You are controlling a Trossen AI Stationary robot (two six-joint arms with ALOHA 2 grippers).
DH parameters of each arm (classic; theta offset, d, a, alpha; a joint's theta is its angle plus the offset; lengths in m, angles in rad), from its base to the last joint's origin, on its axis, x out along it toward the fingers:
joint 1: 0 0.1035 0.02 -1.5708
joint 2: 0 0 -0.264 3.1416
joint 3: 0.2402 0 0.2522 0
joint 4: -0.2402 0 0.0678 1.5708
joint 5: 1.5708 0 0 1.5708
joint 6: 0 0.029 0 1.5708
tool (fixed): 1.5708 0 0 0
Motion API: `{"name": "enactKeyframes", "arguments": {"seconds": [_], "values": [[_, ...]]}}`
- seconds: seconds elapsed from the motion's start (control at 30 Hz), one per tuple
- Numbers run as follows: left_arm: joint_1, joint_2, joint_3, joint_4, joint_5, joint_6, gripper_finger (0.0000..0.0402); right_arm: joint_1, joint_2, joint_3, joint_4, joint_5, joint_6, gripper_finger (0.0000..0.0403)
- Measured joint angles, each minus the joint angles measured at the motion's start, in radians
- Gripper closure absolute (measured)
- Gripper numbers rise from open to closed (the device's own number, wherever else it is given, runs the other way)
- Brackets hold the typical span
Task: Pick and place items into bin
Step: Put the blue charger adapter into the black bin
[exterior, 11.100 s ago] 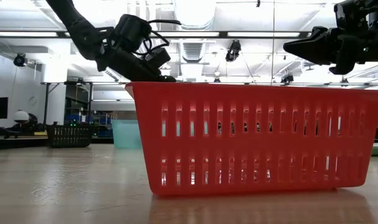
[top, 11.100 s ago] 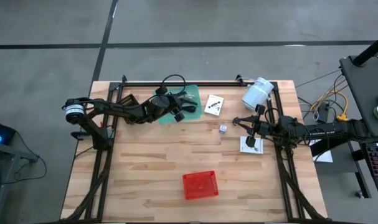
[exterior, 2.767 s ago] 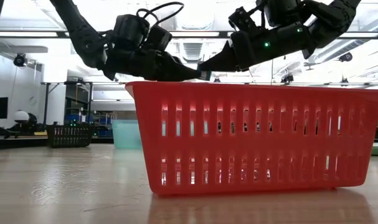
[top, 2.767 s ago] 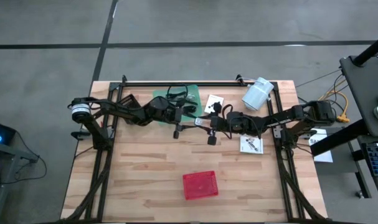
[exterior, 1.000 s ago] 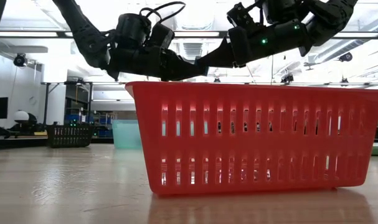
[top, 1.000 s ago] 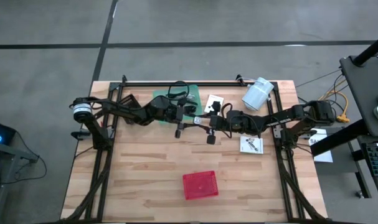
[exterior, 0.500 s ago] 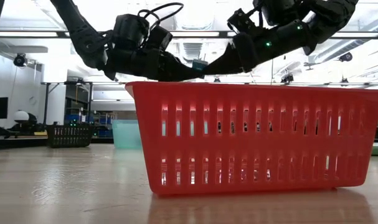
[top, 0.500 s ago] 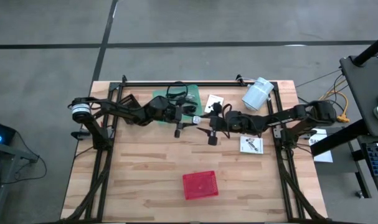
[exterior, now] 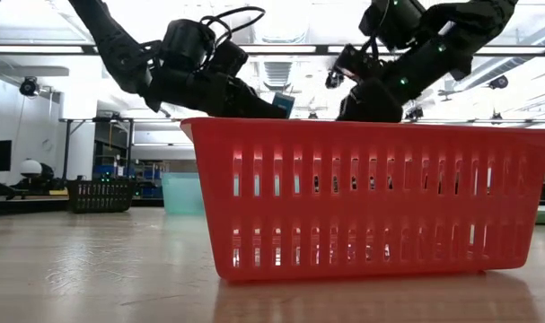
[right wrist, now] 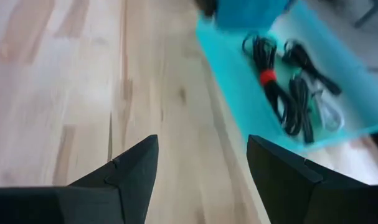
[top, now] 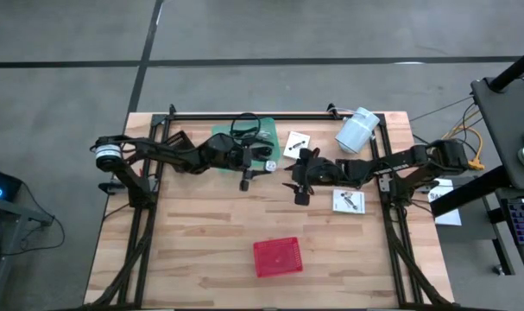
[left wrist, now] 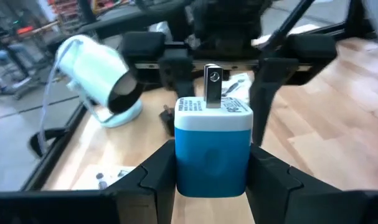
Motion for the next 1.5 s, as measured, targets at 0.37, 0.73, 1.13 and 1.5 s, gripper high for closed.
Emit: {"name": "enactKeyframes", "arguments": {"seconds": [0.37, 0.73, 1.13, 1.5], "values": [[0.0, -0.036, -0.015, -0.106, -0.085, -0.106, 0.027, 0.0, 0.0, 0.0, -0.054, -0.001, -0.085, 0.0174], [0.001, -0.138, 0.005, -0.357, -0.178, -0.362, 0.027, 0.0, 0.001, -0.002, -0.059, -0.001, -0.14, 0.0175], [0.0, -0.423, 0.014, -0.758, -0.395, -0.589, 0.027, 0.0, 0.002, -0.002, -0.049, -0.002, -0.246, 0.0175], [0.001, -0.509, 0.017, -1.091, -0.538, -0.813, 0.027, -0.003, 0.002, -0.002, -0.039, -0.002, -0.264, 0.0175]]}}
